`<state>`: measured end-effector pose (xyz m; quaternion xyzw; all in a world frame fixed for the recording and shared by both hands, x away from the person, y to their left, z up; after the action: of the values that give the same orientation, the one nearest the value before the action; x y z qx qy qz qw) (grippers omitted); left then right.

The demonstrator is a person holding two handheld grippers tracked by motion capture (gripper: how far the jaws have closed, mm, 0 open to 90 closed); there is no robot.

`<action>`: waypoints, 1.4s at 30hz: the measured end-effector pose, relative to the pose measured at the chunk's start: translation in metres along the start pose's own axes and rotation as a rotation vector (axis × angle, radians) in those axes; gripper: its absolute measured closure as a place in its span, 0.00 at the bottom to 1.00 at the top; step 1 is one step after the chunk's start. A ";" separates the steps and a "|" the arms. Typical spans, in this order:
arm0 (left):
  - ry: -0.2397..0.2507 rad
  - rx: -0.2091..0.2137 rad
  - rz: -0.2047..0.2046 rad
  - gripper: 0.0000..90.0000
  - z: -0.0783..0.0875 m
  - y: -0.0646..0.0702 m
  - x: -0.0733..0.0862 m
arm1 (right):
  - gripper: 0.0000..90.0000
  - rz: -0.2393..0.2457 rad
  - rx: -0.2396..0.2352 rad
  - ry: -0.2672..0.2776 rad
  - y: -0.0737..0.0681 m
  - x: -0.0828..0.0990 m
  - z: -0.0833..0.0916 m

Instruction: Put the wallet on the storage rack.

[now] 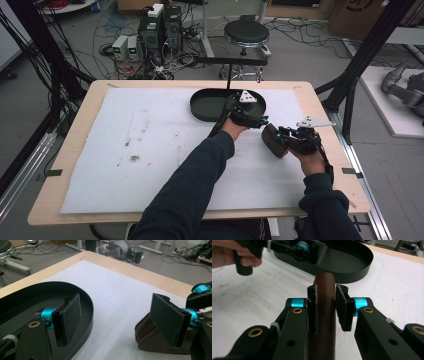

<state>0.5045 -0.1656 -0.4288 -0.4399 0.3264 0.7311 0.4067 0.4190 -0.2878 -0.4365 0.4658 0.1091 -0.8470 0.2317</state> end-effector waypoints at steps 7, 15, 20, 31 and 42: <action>-0.020 0.006 0.002 0.28 -0.005 0.002 0.004 | 0.82 -0.003 -0.001 0.003 0.001 0.000 0.000; -0.039 -0.012 -0.010 0.28 -0.005 0.001 0.006 | 0.66 -0.013 0.009 0.006 0.001 -0.001 0.000; -0.059 -0.016 -0.011 0.28 -0.008 0.001 0.010 | 0.45 0.008 -0.033 -0.026 -0.008 0.003 -0.007; -0.009 -0.055 0.018 0.28 0.027 -0.017 0.004 | 0.53 0.041 0.004 -0.116 -0.006 0.017 -0.018; 0.102 -0.152 0.033 0.28 0.127 -0.043 0.021 | 0.63 0.054 -0.002 -0.153 -0.004 0.024 -0.025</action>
<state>0.4888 -0.0336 -0.4023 -0.5008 0.2976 0.7370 0.3427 0.4240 -0.2817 -0.4704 0.4023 0.0792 -0.8734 0.2626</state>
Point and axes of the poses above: each handheld gripper's, and its own axes: z roughly backward along the jaws, x roughly out of its underside, y roughly to its right, the point moved 8 cm from there along -z, roughly forward along the jaws, and after that the axes turned 6 degrees about x, right-handed, at the moved point
